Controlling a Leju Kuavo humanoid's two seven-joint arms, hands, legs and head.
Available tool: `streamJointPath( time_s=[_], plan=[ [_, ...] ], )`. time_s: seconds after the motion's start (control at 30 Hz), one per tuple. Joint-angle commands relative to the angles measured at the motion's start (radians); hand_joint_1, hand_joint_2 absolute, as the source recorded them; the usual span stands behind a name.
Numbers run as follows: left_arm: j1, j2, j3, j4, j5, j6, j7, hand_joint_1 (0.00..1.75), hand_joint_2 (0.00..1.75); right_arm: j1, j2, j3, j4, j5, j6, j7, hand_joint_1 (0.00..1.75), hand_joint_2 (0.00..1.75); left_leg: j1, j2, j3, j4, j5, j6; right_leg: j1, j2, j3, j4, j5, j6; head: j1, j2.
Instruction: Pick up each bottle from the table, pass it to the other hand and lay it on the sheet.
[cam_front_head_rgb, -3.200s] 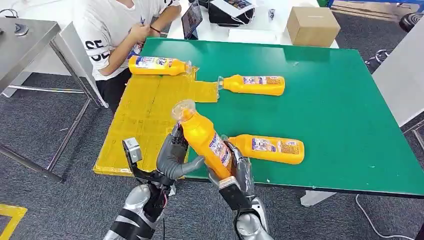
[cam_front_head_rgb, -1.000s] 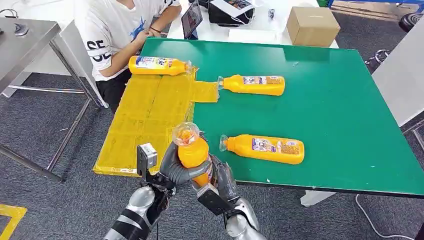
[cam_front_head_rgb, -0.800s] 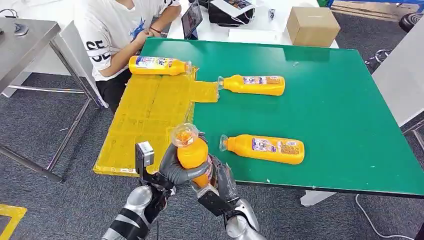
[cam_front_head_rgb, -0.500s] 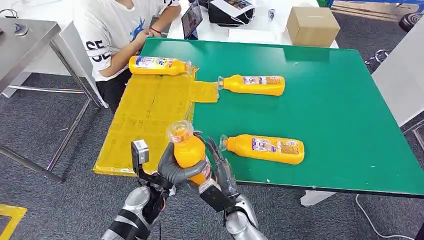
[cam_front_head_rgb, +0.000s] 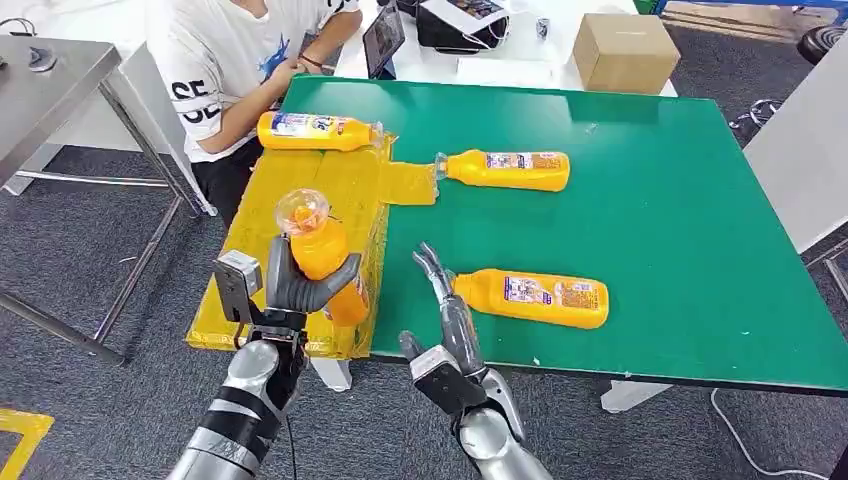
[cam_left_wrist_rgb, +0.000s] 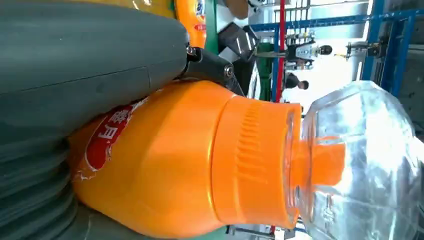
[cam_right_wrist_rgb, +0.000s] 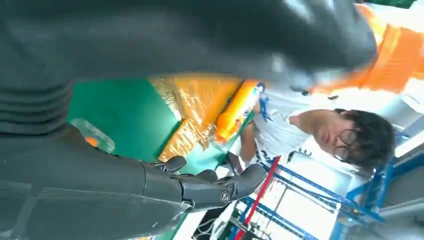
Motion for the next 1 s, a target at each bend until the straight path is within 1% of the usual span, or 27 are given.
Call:
streamJointPath(
  time_s=[0.03,0.07,0.1,0.13,0.17,0.3,0.37,0.4,0.47,0.53,0.57,0.63,0.67,0.7,0.73,0.77,0.8,0.83,0.87,0.93,1.0],
  plan=[
    [-0.158,0.025,0.106,0.139,-0.163,0.263,-0.102,1.75,1.75,0.001,-0.026,0.034,-0.131,-0.013,-0.067,-0.034,0.0,0.0,0.001,-0.001,0.004,0.001,-0.002,-0.002,0.001,0.0,0.005,0.0,-0.002,-0.002,0.0,0.0],
    [-0.183,0.029,0.138,0.159,-0.167,0.262,-0.096,1.75,1.75,0.004,-0.023,0.037,-0.164,-0.021,-0.095,-0.033,0.0,0.0,0.001,-0.001,0.001,0.001,-0.001,-0.002,0.001,0.0,0.001,0.001,-0.001,-0.002,0.0,0.0],
    [-0.209,0.041,0.148,0.181,-0.242,0.351,-0.129,1.75,1.75,0.012,-0.017,0.033,-0.215,-0.051,-0.137,-0.034,0.0,0.0,0.002,-0.001,0.003,0.002,-0.002,-0.002,0.001,0.001,0.004,0.001,-0.002,-0.002,0.0,0.0],
    [-0.232,0.049,0.17,0.199,-0.264,0.365,-0.124,1.75,1.75,0.019,-0.007,0.015,-0.264,-0.079,-0.175,-0.034,0.0,0.0,0.001,0.0,0.001,0.001,-0.001,-0.002,0.001,0.001,0.001,0.001,-0.001,-0.002,0.0,0.0],
    [-0.246,0.058,0.165,0.211,-0.318,0.411,-0.14,1.75,1.75,0.017,-0.009,0.007,-0.288,-0.088,-0.187,-0.034,0.0,0.0,0.001,0.0,0.0,0.001,0.0,-0.001,0.001,0.001,0.0,0.001,-0.001,-0.002,0.0,0.0],
    [-0.249,0.055,0.169,0.218,-0.324,0.409,-0.14,1.75,1.75,0.02,-0.015,0.002,-0.3,-0.092,-0.187,-0.03,0.0,0.0,0.001,0.0,0.004,0.0,-0.002,-0.002,0.001,0.002,0.004,0.0,-0.001,-0.002,0.0,0.0],
    [-0.245,0.05,0.168,0.218,-0.327,0.412,-0.142,1.75,1.75,0.022,-0.015,0.003,-0.294,-0.093,-0.187,-0.031,0.0,0.0,0.001,0.0,0.003,0.0,-0.001,-0.001,0.001,0.0,0.003,0.0,-0.001,-0.001,0.0,0.0],
    [-0.245,0.05,0.168,0.218,-0.327,0.412,-0.142,1.75,1.75,0.022,-0.015,0.003,-0.294,-0.093,-0.187,-0.031,0.0,0.0,0.001,0.0,0.006,0.0,-0.002,-0.002,0.001,0.002,0.006,-0.001,-0.002,-0.002,0.0,0.0],
    [-0.244,0.049,0.167,0.218,-0.328,0.414,-0.144,1.75,1.75,0.022,-0.014,0.004,-0.291,-0.095,-0.186,-0.033,0.0,0.0,0.001,0.0,0.003,0.0,-0.001,-0.001,0.001,0.001,0.003,0.0,-0.001,-0.001,0.0,0.0],
    [-0.244,0.049,0.167,0.218,-0.328,0.414,-0.144,1.75,1.75,0.022,-0.014,0.004,-0.291,-0.095,-0.186,-0.033,0.0,0.0,0.001,0.0,0.003,0.0,-0.001,-0.002,0.001,0.001,0.004,0.0,-0.001,-0.001,0.0,0.0],
    [-0.244,0.049,0.167,0.218,-0.328,0.414,-0.144,1.75,1.75,0.022,-0.014,0.004,-0.291,-0.095,-0.186,-0.033,0.0,0.0,0.002,0.0,0.006,0.0,-0.003,-0.002,0.001,0.001,0.006,0.0,-0.002,-0.002,0.0,0.0],
    [-0.244,0.049,0.167,0.218,-0.328,0.414,-0.144,1.75,1.75,0.022,-0.014,0.004,-0.291,-0.095,-0.186,-0.033,0.0,0.0,0.001,0.0,0.003,0.0,-0.001,-0.002,0.001,0.001,0.003,0.0,-0.001,-0.001,0.0,0.0],
    [-0.244,0.05,0.166,0.219,-0.352,0.439,-0.15,1.75,1.75,0.018,-0.014,0.004,-0.293,-0.105,-0.19,-0.034,0.0,0.0,0.002,0.0,0.007,0.0,-0.003,-0.003,0.002,0.002,0.007,0.0,-0.003,-0.003,0.0,0.0],
    [-0.255,0.054,0.164,0.233,-0.389,0.449,-0.136,1.75,1.75,0.016,-0.013,-0.004,-0.309,-0.131,-0.23,-0.034,0.0,0.0,0.002,0.0,0.006,0.0,-0.002,-0.002,0.002,0.001,0.006,-0.001,-0.002,-0.002,0.0,0.0],
    [-0.273,0.073,0.131,0.263,-0.503,0.516,-0.133,1.75,1.75,0.01,-0.015,-0.017,-0.312,-0.165,-0.242,-0.034,0.0,0.0,0.001,0.0,0.004,0.0,-0.002,-0.002,0.001,0.001,0.004,0.0,-0.001,-0.002,0.0,0.0],
    [-0.297,0.086,0.113,0.303,-0.565,0.488,-0.102,1.75,1.75,0.005,-0.017,-0.039,-0.324,-0.202,-0.237,-0.034,0.0,0.0,0.002,0.0,0.005,0.001,-0.002,-0.002,0.002,0.001,0.005,0.0,-0.002,-0.003,0.0,0.0],
    [-0.317,0.105,0.074,0.348,-0.652,0.501,-0.073,1.75,1.75,0.003,-0.017,-0.054,-0.336,-0.217,-0.239,-0.034,0.0,0.0,0.001,-0.001,0.002,0.0,-0.001,-0.002,0.001,0.0,0.002,0.0,-0.001,-0.002,0.0,0.0],
    [-0.351,0.117,0.045,0.421,-0.726,0.454,-0.026,1.75,1.75,-0.005,-0.024,-0.068,-0.345,-0.229,-0.243,-0.034,0.0,0.0,0.002,-0.001,0.004,0.001,-0.001,-0.002,0.002,0.0,0.004,0.001,-0.002,-0.002,0.0,0.0],
    [-0.37,0.125,0.026,0.47,-0.781,0.456,-0.012,1.75,1.75,-0.009,-0.025,-0.079,-0.349,-0.243,-0.232,-0.034,0.0,0.0,0.001,-0.003,0.002,0.0,0.0,-0.002,0.001,-0.002,0.003,0.0,-0.001,-0.002,0.0,0.0],
    [-0.406,0.142,-0.014,0.568,-0.877,0.435,0.019,1.75,1.75,-0.017,-0.021,-0.098,-0.344,-0.247,-0.221,-0.034,0.0,0.0,0.001,-0.002,0.003,0.0,0.0,-0.002,0.001,-0.001,0.004,0.0,-0.001,-0.001,0.0,0.0],
    [-0.413,0.152,-0.029,0.611,-0.923,0.414,0.035,1.75,1.75,-0.018,-0.017,-0.105,-0.339,-0.244,-0.21,-0.034,0.0,0.0,0.001,0.0,0.003,0.0,0.0,-0.002,0.0,0.001,0.003,0.0,0.0,-0.001,0.0,0.0]
  ],
)
